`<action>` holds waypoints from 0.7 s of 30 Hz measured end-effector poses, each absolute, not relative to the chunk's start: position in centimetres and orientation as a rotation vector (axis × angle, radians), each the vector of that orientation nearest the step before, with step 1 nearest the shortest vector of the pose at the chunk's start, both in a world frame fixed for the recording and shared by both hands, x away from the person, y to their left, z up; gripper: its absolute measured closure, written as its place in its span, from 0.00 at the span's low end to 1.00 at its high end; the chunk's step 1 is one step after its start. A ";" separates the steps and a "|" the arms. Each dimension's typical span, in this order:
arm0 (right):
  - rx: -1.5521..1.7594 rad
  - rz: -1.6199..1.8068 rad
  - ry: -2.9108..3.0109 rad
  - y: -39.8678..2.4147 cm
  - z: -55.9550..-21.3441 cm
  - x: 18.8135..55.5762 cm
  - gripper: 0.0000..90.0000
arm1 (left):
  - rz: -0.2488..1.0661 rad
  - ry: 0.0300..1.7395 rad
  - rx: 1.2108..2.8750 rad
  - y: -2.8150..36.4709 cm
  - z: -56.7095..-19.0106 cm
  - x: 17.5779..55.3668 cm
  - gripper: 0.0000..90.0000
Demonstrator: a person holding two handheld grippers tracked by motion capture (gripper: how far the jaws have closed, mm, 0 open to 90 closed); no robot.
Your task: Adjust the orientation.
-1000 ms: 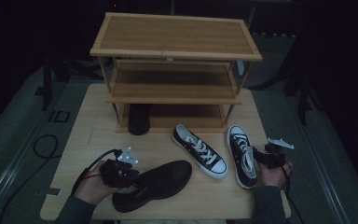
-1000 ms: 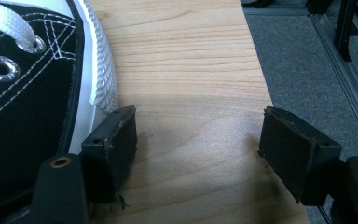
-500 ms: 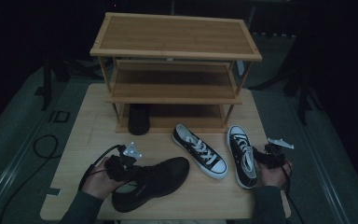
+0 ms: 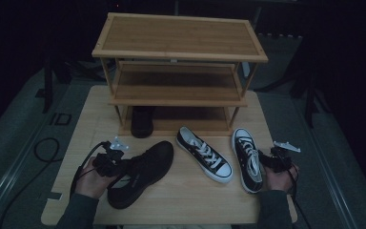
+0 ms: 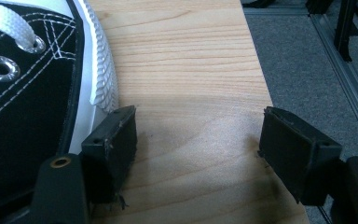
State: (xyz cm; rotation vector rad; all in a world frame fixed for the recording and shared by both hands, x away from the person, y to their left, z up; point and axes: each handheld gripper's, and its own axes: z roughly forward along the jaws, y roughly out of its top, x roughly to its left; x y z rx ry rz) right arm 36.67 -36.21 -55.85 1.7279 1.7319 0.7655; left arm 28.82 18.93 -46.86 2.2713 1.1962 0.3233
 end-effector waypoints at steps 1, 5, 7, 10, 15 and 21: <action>1.728 0.766 1.732 -36.2 -55.8 36.7 0.30 | 0.332 1.214 2.261 19.0 -46.9 28.9 0.97; 1.728 0.766 1.732 -36.2 -55.8 36.7 0.30 | 0.339 1.248 2.240 19.3 -46.9 29.2 0.97; 1.728 0.766 1.732 -36.2 -55.8 36.7 0.30 | 0.337 1.232 2.259 19.1 -46.9 29.1 0.97; 1.728 0.765 1.732 -36.2 -55.8 36.7 0.30 | 0.349 1.191 2.312 18.7 -46.8 29.2 0.97; 1.728 0.765 1.731 -36.2 -55.8 36.7 0.30 | 0.354 1.137 2.390 18.3 -46.7 29.6 0.96; 1.729 0.765 1.730 -36.2 -55.8 36.7 0.30 | 0.373 1.087 2.452 17.4 -47.2 30.6 0.94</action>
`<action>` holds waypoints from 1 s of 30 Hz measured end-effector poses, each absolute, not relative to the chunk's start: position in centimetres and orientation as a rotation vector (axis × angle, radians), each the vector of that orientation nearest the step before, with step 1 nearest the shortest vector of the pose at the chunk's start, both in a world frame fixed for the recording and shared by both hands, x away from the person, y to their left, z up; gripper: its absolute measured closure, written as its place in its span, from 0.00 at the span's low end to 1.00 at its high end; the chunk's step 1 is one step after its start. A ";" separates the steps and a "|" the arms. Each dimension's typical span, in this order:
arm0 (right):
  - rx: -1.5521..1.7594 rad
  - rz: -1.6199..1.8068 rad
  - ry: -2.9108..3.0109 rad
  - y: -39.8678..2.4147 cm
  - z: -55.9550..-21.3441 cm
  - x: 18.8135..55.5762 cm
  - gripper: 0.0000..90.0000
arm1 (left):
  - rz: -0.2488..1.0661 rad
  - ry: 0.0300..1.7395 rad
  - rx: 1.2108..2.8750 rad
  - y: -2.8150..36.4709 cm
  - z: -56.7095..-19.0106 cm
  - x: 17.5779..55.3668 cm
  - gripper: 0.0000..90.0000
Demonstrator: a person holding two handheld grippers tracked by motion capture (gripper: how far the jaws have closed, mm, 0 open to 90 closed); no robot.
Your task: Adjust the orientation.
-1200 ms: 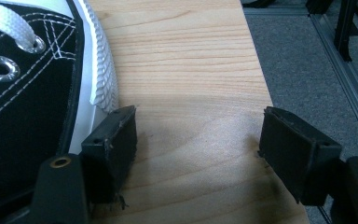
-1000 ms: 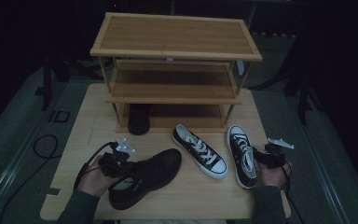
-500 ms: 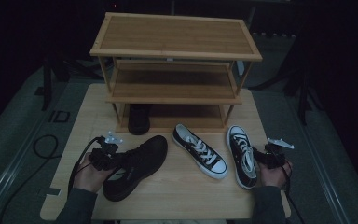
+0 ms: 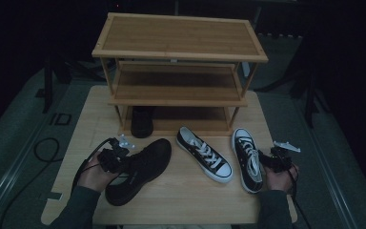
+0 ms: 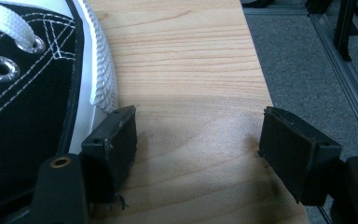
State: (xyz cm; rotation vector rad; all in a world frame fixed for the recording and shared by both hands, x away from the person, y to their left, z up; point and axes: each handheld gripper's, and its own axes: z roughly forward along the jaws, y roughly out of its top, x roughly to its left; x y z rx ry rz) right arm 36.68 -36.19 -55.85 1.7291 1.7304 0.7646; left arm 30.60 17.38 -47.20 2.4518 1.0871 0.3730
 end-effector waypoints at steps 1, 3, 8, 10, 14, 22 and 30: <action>1.729 0.764 1.730 -36.2 -55.8 36.7 0.30 | 0.369 1.092 2.450 17.4 -47.2 30.7 0.96; 1.729 0.765 1.730 -36.2 -55.8 36.7 0.30 | 0.365 1.132 2.409 17.4 -47.1 30.9 0.97; 1.729 0.765 1.731 -36.2 -55.8 36.7 0.30 | 0.343 1.210 2.306 17.2 -47.4 31.8 0.98; 1.729 0.765 1.730 -36.2 -55.8 36.7 0.30 | 0.339 1.220 2.293 17.1 -47.4 32.0 0.98; 1.729 0.765 1.731 -36.2 -55.8 36.7 0.30 | 0.352 1.260 2.250 16.3 -47.0 33.2 0.98; 1.729 0.766 1.731 -36.2 -55.8 36.7 0.30 | 0.388 1.288 2.204 15.1 -46.6 35.3 0.98; 1.728 0.766 1.731 -36.2 -55.8 36.7 0.30 | 0.381 1.341 2.138 14.1 -46.8 37.2 0.98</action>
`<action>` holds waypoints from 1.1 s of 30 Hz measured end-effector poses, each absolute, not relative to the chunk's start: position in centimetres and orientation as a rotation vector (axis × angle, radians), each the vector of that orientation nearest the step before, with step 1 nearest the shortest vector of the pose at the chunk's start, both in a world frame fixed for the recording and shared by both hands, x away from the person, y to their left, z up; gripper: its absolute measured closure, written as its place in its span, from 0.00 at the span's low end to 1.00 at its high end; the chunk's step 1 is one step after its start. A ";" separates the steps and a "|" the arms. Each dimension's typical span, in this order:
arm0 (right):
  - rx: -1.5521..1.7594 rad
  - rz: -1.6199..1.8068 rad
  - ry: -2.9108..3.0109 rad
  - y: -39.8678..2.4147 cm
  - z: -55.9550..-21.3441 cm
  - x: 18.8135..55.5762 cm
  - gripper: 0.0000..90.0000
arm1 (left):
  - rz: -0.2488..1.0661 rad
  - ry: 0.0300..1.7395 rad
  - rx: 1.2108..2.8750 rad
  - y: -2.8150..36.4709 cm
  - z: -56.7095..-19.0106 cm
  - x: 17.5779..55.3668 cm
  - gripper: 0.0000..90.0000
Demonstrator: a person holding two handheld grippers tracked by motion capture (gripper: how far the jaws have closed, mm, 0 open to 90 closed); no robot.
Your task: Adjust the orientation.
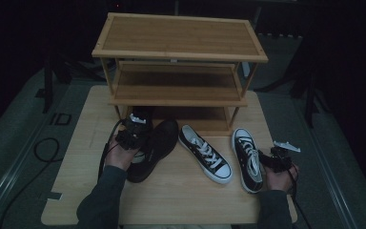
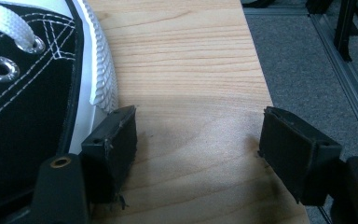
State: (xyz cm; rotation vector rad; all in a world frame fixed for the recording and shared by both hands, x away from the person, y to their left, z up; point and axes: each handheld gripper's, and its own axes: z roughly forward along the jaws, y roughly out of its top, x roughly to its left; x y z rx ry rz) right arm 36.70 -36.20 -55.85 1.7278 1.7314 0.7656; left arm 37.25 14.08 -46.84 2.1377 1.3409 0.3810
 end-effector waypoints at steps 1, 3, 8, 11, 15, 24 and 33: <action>1.728 0.766 1.731 -36.2 -55.8 36.7 0.30 | 0.375 1.342 2.131 13.9 -46.8 37.6 0.98; 1.728 0.765 1.731 -36.2 -55.8 36.7 0.30 | 0.378 1.357 2.112 13.7 -46.8 38.0 0.98; 1.727 0.765 1.732 -36.2 -55.8 36.7 0.30 | 0.385 1.416 2.039 13.0 -46.8 39.3 0.98; 1.728 0.765 1.732 -36.2 -55.8 36.7 0.30 | 0.394 1.445 1.998 12.6 -46.9 39.9 0.98; 1.727 0.766 1.732 -36.2 -55.8 36.7 0.30 | 0.417 1.493 1.958 12.1 -47.2 40.5 0.98; 1.727 0.766 1.732 -36.2 -55.8 36.7 0.30 | 0.394 1.464 1.948 12.9 -47.7 40.5 0.74; 1.727 0.766 1.731 -36.2 -55.9 36.7 0.30 | 0.354 1.331 1.932 14.9 -45.5 37.5 0.64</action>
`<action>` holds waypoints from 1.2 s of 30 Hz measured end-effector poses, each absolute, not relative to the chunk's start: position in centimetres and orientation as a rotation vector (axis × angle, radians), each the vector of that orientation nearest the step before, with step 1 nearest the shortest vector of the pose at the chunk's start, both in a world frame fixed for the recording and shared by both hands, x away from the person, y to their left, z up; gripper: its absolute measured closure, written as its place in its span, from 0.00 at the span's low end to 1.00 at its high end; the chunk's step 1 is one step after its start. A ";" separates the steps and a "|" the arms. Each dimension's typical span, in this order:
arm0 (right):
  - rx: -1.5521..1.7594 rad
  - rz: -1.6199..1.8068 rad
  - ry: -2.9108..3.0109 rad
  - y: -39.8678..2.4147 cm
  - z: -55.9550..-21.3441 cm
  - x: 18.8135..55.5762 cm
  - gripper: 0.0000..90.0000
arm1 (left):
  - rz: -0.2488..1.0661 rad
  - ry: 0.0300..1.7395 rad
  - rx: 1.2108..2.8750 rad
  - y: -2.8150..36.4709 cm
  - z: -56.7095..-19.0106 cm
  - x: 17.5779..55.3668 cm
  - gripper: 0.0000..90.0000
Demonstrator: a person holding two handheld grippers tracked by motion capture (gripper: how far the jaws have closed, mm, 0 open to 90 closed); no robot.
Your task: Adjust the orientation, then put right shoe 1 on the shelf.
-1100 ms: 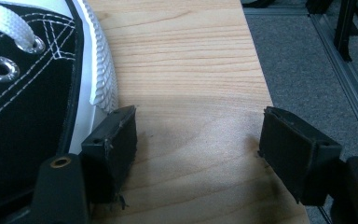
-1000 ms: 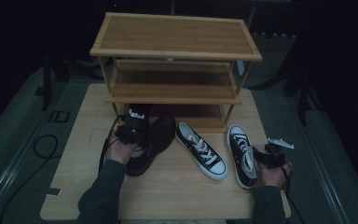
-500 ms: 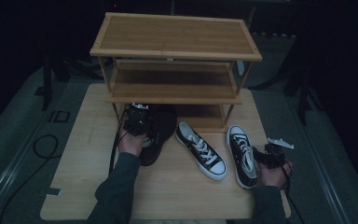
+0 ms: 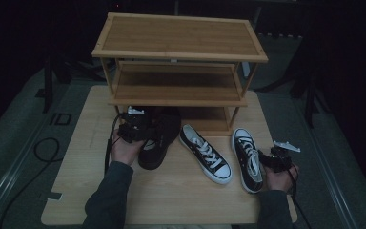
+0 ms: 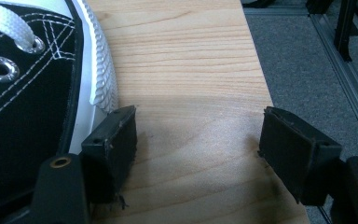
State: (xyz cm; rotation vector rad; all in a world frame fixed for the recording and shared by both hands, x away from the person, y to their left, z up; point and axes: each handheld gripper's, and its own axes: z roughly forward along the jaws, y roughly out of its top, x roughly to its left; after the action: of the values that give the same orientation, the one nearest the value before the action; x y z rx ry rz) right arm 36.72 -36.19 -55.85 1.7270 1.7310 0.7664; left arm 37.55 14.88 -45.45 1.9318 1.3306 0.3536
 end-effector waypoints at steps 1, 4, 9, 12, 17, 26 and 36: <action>1.728 0.766 1.731 -36.2 -55.8 36.7 0.30 | 0.356 1.315 1.928 15.2 -45.2 37.1 0.65; 1.727 0.765 1.732 -36.2 -55.8 36.7 0.30 | 0.390 1.260 1.911 16.2 -44.4 35.5 0.69; 1.727 0.765 1.732 -36.2 -55.8 36.7 0.30 | 0.433 1.244 1.918 17.5 -44.1 33.8 0.86; 1.727 0.765 1.731 -36.2 -55.9 36.7 0.30 | 0.443 1.253 1.932 18.0 -44.3 33.1 0.96; 1.728 0.766 1.731 -36.2 -55.8 36.7 0.30 | 0.431 1.272 1.956 18.8 -45.4 32.2 0.99; 1.729 0.766 1.731 -36.2 -55.8 36.7 0.30 | 0.410 1.301 1.980 18.9 -48.1 30.9 1.00; 1.730 0.766 1.729 -36.2 -55.8 36.7 0.30 | 0.367 1.306 2.066 17.9 -50.8 30.2 0.99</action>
State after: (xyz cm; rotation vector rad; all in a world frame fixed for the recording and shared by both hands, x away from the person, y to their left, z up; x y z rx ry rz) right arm 36.72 -36.16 -55.84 1.7303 1.7293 0.7661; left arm 30.16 17.92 -50.76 2.0661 1.3058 0.3668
